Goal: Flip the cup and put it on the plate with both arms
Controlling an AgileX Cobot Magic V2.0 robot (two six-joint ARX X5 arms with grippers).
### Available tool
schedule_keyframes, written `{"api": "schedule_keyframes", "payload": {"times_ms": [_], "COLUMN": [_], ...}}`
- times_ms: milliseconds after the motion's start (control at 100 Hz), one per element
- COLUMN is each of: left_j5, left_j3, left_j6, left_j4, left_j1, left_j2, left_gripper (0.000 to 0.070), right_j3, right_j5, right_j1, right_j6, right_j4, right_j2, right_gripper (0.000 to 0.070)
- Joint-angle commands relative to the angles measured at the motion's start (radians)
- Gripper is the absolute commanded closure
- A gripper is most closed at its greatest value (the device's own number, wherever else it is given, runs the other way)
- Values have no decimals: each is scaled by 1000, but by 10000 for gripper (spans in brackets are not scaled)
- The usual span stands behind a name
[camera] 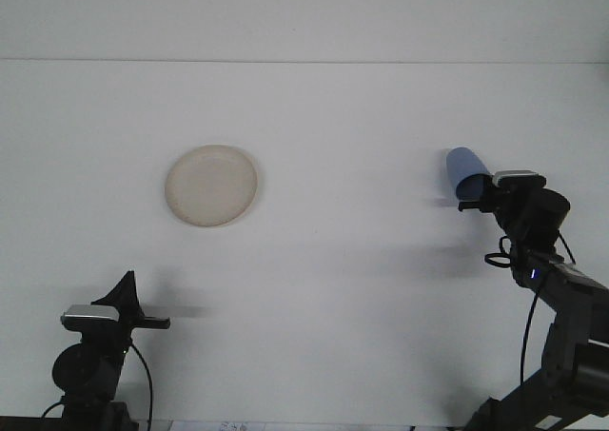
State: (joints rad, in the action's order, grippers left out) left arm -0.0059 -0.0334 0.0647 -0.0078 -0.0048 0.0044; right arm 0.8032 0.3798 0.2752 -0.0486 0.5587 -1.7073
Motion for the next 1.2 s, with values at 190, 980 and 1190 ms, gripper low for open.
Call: {"api": "schedule_keyframes", "payload": {"times_ms": [190,980,1190], "left_j5": [-3,-3,-3], "left_j3": [19,18,18], "left_j6": [-2,-2,-2], "left_j4": [10,40,40], "left_j1": [-1,-1,-1], "left_j2": [-1,-1,-1], "left_gripper": [685,685,685], "right_j3": [44,824,902], "right_j5": [-60,-286,-344], "right_j1": [-134,-886,-981], "right_j6": [-8,-132,-133], "right_j4": [-336,-1761,-1904], "right_j2": [303,121,-51], "right_gripper": [700,700,700]}}
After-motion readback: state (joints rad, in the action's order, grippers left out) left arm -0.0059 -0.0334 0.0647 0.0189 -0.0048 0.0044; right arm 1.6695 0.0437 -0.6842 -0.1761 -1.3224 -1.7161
